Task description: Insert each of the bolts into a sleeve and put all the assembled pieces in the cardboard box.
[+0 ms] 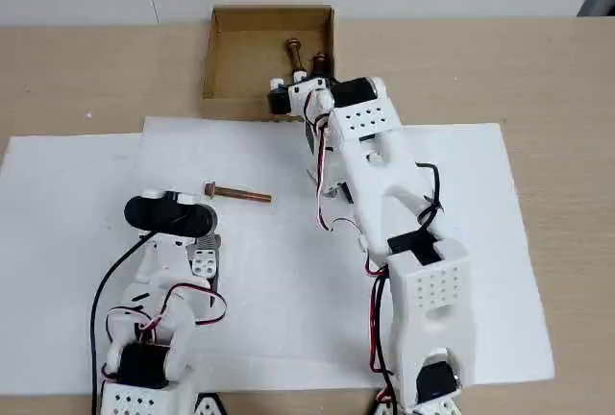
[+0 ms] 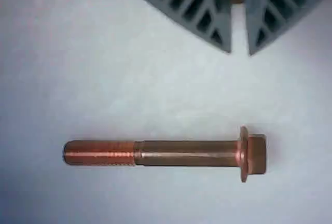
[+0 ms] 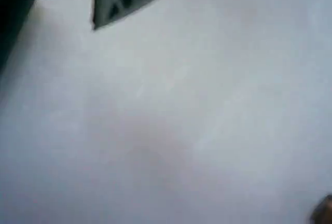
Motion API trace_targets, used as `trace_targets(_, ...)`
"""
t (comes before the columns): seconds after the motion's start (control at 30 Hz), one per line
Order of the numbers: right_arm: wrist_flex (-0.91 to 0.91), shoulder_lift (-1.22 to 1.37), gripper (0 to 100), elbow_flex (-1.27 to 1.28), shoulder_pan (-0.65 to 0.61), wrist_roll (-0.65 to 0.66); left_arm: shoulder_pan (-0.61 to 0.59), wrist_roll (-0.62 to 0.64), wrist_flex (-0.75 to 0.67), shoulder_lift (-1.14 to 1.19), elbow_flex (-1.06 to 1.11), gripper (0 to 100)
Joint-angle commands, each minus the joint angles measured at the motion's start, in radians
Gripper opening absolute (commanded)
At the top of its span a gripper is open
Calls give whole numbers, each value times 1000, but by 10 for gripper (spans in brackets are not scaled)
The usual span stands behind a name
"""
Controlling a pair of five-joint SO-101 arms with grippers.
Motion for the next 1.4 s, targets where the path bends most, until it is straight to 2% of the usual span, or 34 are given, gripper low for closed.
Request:
trace_targets(0.0,-27,21,169,-5,36,9,-3,-5,-23,-9,-5,5)
trace_targets(0.17,-36,79,157,-5,79,9,-3,-5,-23,-9,-5,5)
trace_targets(0.33,-33,102,10,-5,76,6,-3,-5,-23,-9,-5,5)
trace_targets(0.53,-25,56,13,-14,71,2,-3,-5,-23,-9,-5,5)
trace_targets(0.87,88,-294,6,-9,58,0,11,-11,-18,-9,-5,5)
trace_targets(1.17,94,-621,3,169,58,-236,18,-5,-18,-9,-25,5)
trace_targets(1.37,91,-840,3,408,97,-319,-26,-11,60,-2,-216,5)
